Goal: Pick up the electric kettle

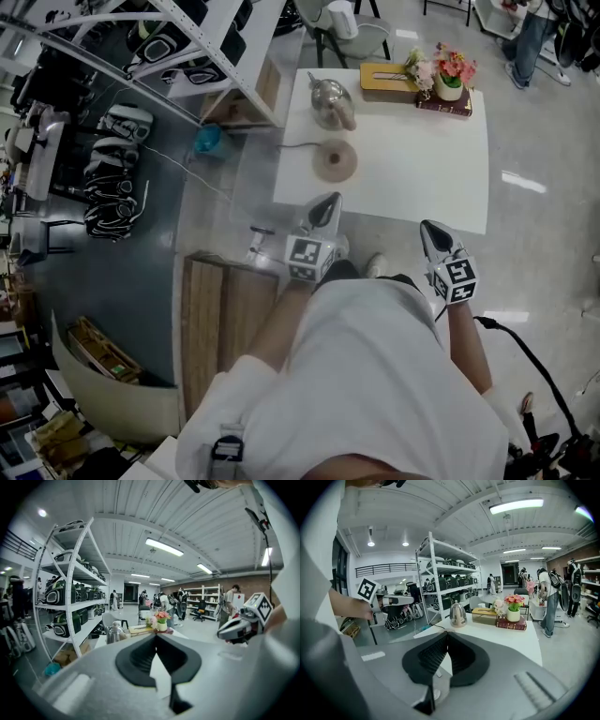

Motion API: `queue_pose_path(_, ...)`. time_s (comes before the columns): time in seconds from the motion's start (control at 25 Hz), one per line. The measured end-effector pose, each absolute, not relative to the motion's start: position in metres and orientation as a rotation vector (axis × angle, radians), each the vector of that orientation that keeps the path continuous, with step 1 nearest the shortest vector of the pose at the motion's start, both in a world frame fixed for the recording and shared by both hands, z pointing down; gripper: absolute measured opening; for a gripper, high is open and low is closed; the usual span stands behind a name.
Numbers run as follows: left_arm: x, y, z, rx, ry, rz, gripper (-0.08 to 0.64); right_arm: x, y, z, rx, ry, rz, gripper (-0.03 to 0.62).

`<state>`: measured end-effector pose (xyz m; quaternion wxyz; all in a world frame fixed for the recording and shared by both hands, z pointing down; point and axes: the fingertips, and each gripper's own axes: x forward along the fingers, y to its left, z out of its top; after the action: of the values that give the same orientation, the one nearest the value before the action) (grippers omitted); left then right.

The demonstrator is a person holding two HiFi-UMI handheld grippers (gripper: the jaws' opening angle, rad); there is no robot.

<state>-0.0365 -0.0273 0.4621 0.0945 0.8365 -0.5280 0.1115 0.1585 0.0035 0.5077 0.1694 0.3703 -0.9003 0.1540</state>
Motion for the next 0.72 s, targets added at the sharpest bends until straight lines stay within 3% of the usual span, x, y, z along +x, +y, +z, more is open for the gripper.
queue_pose_path(0.72, -0.111, -0.011, 0.446, 2.517, -1.468, 0.256, 0.003, 0.067, 0.003, 0.484, 1.095, -2.575, 0.376, 0.005)
